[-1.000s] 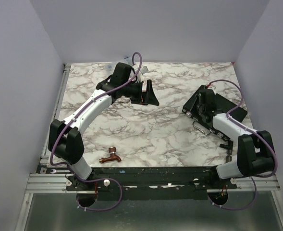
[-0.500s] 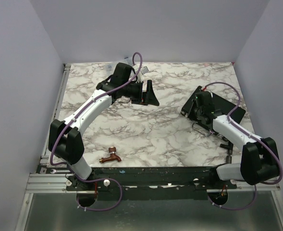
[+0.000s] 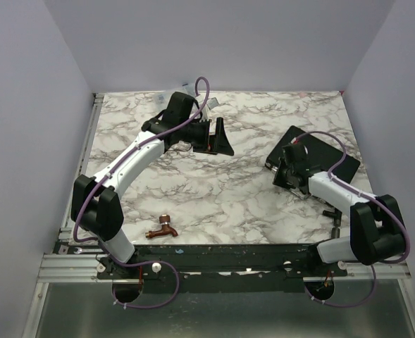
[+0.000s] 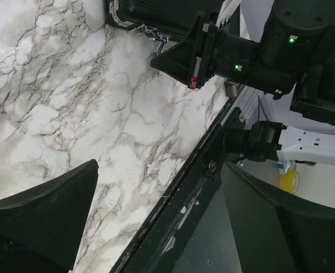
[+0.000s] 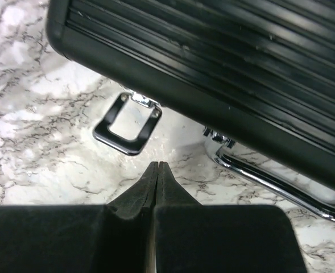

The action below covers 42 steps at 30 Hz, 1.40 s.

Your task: Pack up texas hold em set

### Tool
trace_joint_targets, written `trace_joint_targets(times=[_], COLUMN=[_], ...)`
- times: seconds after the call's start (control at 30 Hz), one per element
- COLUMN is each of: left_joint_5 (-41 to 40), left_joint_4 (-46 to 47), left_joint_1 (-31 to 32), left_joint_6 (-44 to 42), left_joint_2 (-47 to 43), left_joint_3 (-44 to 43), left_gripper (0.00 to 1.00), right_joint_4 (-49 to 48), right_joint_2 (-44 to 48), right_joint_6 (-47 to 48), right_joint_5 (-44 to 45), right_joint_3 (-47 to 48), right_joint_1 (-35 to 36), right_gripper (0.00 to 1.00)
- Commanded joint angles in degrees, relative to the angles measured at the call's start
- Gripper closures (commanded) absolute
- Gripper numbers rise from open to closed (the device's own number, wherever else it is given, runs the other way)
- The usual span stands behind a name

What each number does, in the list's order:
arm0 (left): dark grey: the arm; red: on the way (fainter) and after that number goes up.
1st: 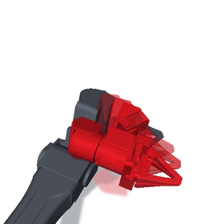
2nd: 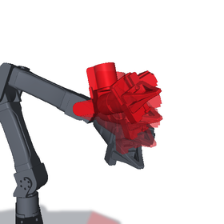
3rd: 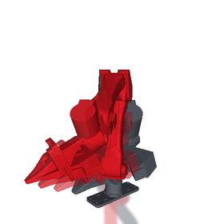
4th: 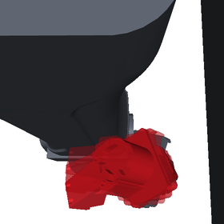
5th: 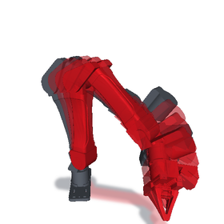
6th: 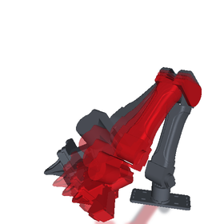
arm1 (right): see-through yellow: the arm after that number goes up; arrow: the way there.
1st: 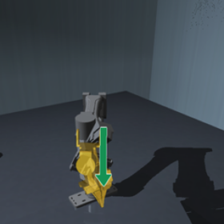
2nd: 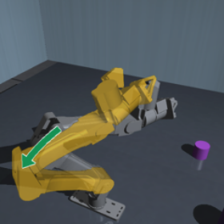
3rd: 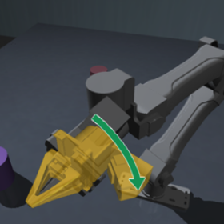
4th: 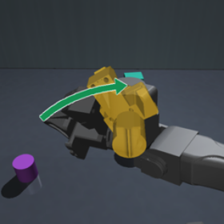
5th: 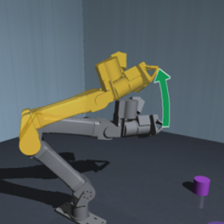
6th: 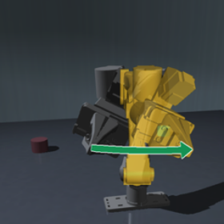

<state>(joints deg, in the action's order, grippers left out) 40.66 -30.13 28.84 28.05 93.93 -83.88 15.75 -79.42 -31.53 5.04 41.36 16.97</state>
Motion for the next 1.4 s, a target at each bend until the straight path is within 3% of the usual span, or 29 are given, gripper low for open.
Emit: trace_joint_targets(times=[0.0, 0.23, 0.5, 0.93, 1.37], left_joint_5=[0.6, 0.7, 0.3, 0.7, 0.7], left_joint_4=[-1.1, -1.1, -1.5, -1.2, -1.3], left_joint_1=[0.4, 0.6, 0.6, 0.7, 0.7], left_joint_6=[-1.2, -1.2, -1.5, -1.3, -1.3], left_joint_2=[0.5, 1.0, 0.6, 0.4, 1.0], left_joint_3=[-1.9, -2.0, -2.1, -2.1, -2.0], left_gripper=[0.11, 0.11, 0.11, 0.11, 0.12], right_joint_4=[-1.0, 3.8, 6.1, 4.1, -1.6], right_joint_2=[0.9, 3.0, -3.6, -3.4, -3.5], right_joint_6=[-1.6, -0.8, 1.9, 0.8, -3.8], right_joint_5=[-2.5, 0.3, 3.0, 5.7, -0.1], right_joint_3=[-0.5, 8.0, 15.5, 9.0, 1.0], right_joint_1=[0.2, 0.0, -0.3, -0.3, -0.3], right_gripper=[0.99, 1.00, 0.99, 1.00, 0.99])
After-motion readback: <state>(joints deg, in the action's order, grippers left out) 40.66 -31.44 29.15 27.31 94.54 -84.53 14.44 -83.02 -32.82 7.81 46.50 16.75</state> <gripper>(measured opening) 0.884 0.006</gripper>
